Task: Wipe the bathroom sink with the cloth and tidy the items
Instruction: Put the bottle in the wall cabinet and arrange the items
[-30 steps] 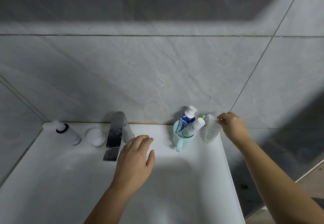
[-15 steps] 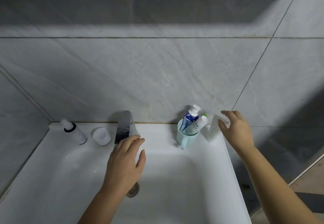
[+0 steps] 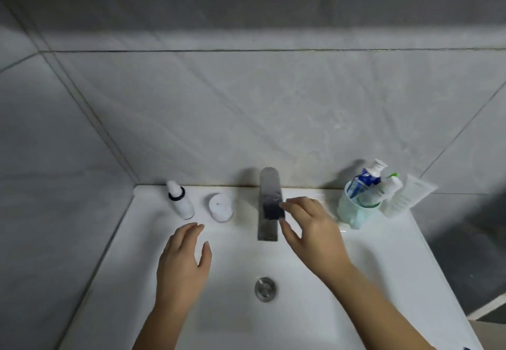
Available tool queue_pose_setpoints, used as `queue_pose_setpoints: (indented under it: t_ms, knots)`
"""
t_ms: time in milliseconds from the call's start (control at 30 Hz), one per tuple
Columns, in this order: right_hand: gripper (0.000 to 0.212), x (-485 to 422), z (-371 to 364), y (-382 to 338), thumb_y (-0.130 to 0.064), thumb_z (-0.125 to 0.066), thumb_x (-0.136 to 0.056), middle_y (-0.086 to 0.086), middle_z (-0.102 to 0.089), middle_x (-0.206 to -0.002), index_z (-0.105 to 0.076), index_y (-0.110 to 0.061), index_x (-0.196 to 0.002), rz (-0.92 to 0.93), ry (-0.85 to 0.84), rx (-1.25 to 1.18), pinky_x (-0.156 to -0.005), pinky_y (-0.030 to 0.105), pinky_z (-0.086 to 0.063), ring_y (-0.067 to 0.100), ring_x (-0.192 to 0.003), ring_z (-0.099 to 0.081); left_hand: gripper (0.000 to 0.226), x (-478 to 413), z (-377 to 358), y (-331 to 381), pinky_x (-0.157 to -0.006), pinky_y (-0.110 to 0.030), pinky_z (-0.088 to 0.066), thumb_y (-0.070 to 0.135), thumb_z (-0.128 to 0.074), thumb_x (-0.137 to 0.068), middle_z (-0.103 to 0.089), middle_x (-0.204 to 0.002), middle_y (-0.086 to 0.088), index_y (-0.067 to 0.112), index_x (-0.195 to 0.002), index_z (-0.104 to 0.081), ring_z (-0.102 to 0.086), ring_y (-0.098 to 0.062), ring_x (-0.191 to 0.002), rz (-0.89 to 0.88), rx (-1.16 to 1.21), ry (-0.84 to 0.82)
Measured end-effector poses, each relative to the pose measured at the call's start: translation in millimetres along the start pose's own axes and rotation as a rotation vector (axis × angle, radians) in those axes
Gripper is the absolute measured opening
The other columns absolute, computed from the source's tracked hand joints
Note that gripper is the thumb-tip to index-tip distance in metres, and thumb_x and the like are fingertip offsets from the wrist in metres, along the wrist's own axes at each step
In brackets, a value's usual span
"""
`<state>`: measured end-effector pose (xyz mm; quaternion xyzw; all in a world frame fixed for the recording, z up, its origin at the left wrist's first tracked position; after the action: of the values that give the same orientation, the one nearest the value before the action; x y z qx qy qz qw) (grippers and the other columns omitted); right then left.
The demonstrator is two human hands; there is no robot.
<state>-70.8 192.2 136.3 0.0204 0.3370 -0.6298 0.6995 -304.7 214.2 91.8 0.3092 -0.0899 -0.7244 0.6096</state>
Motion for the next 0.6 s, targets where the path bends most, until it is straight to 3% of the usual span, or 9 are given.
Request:
queue_pose_setpoints:
  t_ms: [167,300,433,600]
  knots:
    - [0.031,-18.0,-53.9,-55.0,-0.03,-0.048,-0.08,0.0,-0.065,-0.089,-0.067,-0.014,-0.097,0.029,-0.052,-0.011,-0.063,0.024,-0.048,0.021,-0.076,-0.061,0.037,-21.4,5.4,-61.7,-0.083,-0.029,-0.04,0.014,-0.066,-0.083,-0.057,-0.12,-0.007,0.007,-0.118,-0.059,-0.056,-0.027,-0.108,0.216,0.122,0.005]
    - [0.025,-28.9,-96.7,-76.2,-0.024,-0.061,-0.074,0.001,-0.066,-0.088,-0.068,-0.013,-0.095,-0.02,-0.091,-0.005,-0.058,0.02,-0.044,0.022,-0.075,-0.062,0.051,-51.0,-8.1,-96.1,-0.087,-0.023,-0.034,0.02,-0.067,-0.083,-0.05,-0.129,-0.004,0.011,-0.129,-0.05,-0.048,-0.022,-0.119,0.346,0.236,-0.012]
    - [0.027,-34.5,-136.9,-79.5,-0.021,-0.061,-0.073,0.006,-0.065,-0.09,-0.067,-0.01,-0.096,-0.133,-0.123,-0.061,-0.056,0.025,-0.047,0.028,-0.076,-0.063,0.057,-79.4,-32.8,-115.2,-0.088,-0.025,-0.036,0.025,-0.069,-0.082,-0.048,-0.131,-0.003,0.012,-0.132,-0.045,-0.045,-0.021,-0.121,0.417,0.334,-0.024]
    - [0.031,-36.5,-171.8,-65.2,-0.015,-0.067,-0.079,0.01,-0.061,-0.105,-0.063,-0.007,-0.109,-0.304,-0.134,-0.109,-0.07,0.035,-0.049,0.032,-0.096,-0.057,0.055,-102.2,-63.2,-120.7,-0.082,-0.032,-0.043,0.028,-0.075,-0.074,-0.054,-0.123,-0.003,0.01,-0.121,-0.051,-0.05,-0.023,-0.113,0.445,0.378,0.002]
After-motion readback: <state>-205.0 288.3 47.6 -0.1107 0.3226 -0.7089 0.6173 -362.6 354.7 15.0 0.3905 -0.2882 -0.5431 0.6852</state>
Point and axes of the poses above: each hand's wrist, its own x-axis away from the middle knuckle, its own z-axis out of the back of the hand, y = z × x, the point moved 3 cm from there along -x, towards the middle knuckle
